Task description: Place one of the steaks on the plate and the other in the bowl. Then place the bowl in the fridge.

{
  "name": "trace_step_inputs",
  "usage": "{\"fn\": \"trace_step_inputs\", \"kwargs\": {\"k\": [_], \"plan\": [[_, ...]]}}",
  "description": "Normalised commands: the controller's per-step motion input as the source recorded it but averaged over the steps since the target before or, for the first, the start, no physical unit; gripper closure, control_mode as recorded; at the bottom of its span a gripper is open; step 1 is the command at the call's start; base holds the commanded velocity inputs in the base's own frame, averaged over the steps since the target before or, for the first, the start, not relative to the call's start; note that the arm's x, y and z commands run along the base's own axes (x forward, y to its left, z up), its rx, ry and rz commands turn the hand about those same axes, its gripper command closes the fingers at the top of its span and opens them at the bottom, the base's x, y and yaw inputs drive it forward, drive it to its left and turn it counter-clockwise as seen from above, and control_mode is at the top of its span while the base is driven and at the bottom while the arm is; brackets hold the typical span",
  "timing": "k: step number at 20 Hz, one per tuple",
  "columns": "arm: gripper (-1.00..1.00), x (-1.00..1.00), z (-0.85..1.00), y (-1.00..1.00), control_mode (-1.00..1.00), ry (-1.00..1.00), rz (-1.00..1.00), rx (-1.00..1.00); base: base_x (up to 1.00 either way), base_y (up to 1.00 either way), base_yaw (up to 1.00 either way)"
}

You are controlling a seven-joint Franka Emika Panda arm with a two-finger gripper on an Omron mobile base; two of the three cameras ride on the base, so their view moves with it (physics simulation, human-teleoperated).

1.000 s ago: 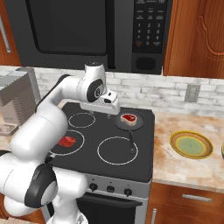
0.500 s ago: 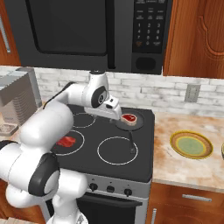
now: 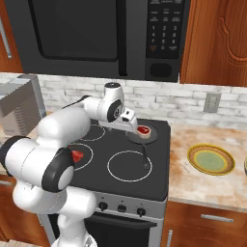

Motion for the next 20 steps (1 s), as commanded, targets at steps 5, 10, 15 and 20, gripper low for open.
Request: {"fn": "trace_step_inputs", "kwargs": {"k": [5, 10, 15, 20], "plan": [[-1.00, 0.31, -0.09, -0.04, -1.00, -0.05, 0.32, -0.05, 0.00, 0.00, 0.00], [-1.00, 0.14, 0.03, 0.00, -1.00, -0.02, 0.38, -0.12, 0.00, 0.00, 0.00], [-1.00, 0.22, -0.09, -0.07, -1.00, 0.01, 0.42, -0.09, 0.00, 0.00, 0.00], [-1.00, 0.24, 0.00, -0.14, -1.00, 0.07, 0.51, -0.03, 0.00, 0.00, 0.00]]}}
